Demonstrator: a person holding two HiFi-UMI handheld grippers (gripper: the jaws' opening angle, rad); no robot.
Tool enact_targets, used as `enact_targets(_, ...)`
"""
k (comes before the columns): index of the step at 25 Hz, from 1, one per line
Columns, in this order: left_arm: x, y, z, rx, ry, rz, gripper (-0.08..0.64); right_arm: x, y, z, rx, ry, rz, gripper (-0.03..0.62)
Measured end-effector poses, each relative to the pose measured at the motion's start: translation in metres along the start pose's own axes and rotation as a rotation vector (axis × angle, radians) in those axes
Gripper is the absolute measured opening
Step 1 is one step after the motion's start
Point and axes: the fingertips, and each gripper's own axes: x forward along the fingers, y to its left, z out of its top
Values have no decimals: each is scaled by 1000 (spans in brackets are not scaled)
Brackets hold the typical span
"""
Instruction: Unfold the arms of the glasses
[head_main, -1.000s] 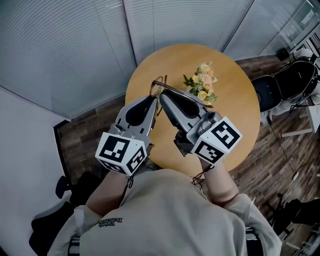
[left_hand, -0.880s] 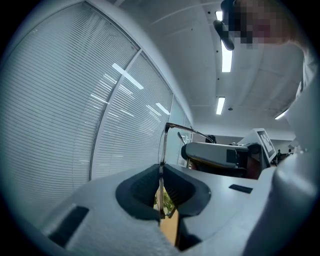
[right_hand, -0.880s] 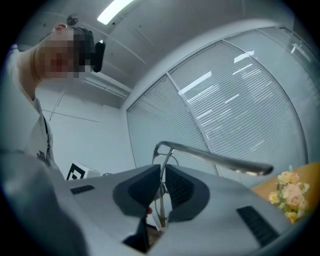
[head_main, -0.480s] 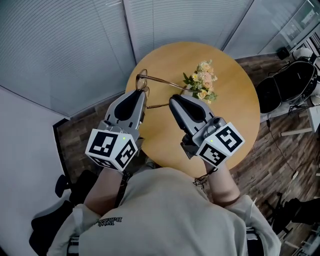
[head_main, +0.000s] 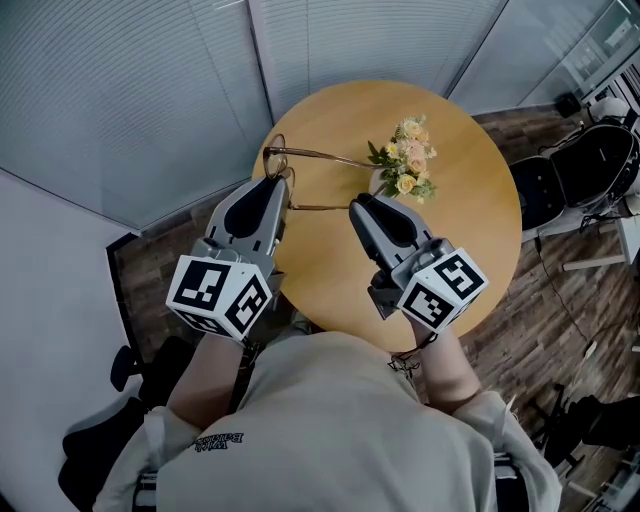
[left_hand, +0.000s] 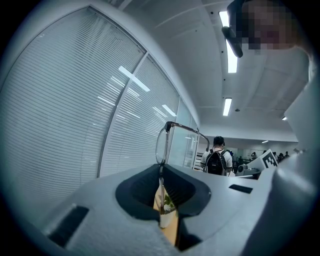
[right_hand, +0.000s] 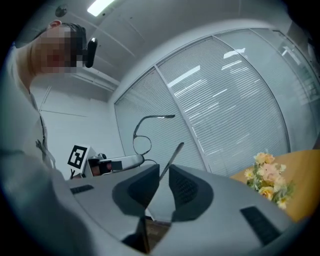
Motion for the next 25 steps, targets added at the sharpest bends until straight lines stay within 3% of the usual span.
enact_targets(3, 0, -1, 0, 3, -1, 3, 40, -2, -4, -6, 4, 6, -24, 51)
enact_targets(13, -3, -5, -1, -1, -8, 0, 41, -7, -21, -29, 150, -2, -52, 70)
enact_targets(22, -2, 1, -10, -10, 9, 13, 41, -6, -20, -40, 171, 7, -27, 83)
enact_targets(25, -1, 9, -16, -46, 16, 29, 40, -9, -17, -34, 157, -5, -15, 93)
